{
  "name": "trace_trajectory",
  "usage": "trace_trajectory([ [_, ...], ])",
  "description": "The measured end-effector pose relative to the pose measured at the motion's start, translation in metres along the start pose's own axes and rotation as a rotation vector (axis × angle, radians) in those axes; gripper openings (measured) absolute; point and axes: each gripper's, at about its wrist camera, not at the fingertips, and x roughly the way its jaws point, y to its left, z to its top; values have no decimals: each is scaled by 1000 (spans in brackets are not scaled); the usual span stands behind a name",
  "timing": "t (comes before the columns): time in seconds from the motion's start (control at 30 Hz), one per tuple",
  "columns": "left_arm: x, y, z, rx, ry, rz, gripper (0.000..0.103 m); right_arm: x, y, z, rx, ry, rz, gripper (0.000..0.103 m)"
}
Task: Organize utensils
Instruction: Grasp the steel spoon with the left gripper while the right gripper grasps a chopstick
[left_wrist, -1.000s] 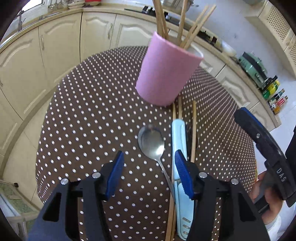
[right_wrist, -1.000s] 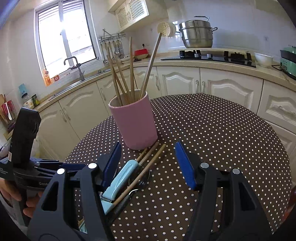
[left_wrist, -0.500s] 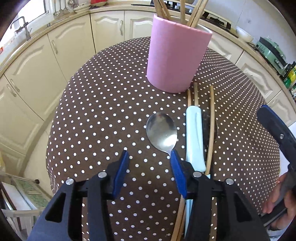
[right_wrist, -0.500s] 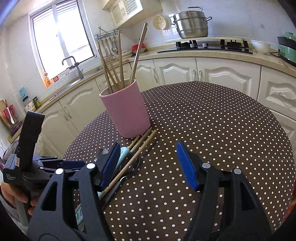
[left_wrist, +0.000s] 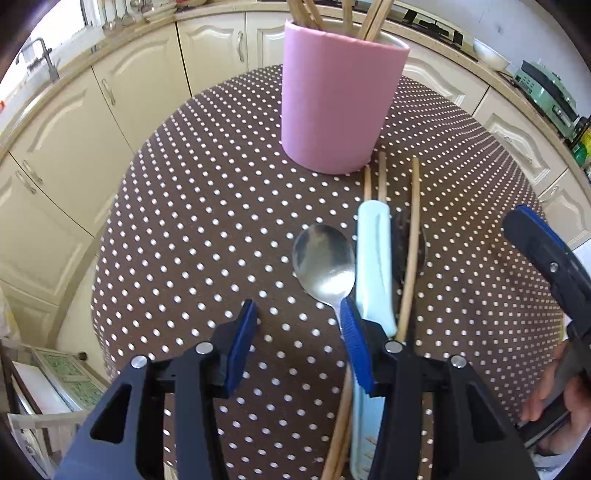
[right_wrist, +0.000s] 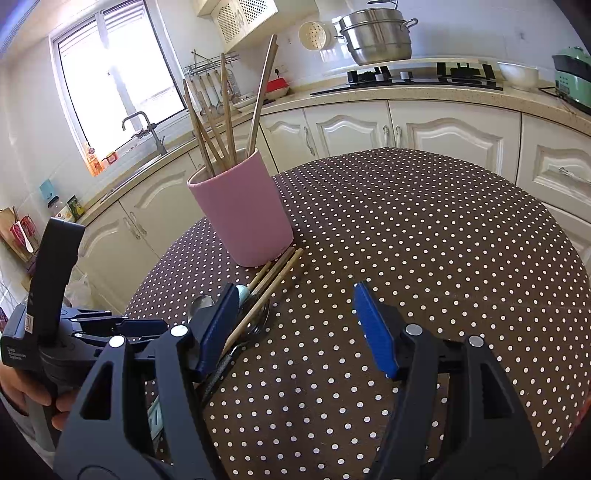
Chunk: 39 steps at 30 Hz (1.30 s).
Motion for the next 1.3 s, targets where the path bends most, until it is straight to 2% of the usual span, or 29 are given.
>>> trace_trajectory([
  [0.1, 1, -10, -2, 19, -1, 16, 46, -1, -2, -1, 2, 2, 2, 65],
  [0.17, 1, -15, -7, 17, 2, -2, 46, -2, -4, -1, 9, 6, 4, 66],
  [0.43, 6, -23, -7, 75, -1, 43, 46, -1, -7, -3, 26, 22, 8, 66],
  [0.57, 5, -17, -8, 104, -41, 53, 26, -1, -5, -2, 22, 33, 8, 66],
  [0.67, 5, -7, -9, 71, -65, 69, 8, 1, -3, -2, 20, 46, 4, 66],
  [0.77, 5, 4, -9, 37, -75, 34, 4, 6, -3, -1, 18, 72, -4, 66],
  [1.03, 2, 33, -7, -79, -116, -66, 3, 34, -2, 8, 64, 173, -4, 66],
  [1.3, -14, 44, 1, -136, -215, -116, 3, 73, 1, 21, 137, 270, -5, 66],
])
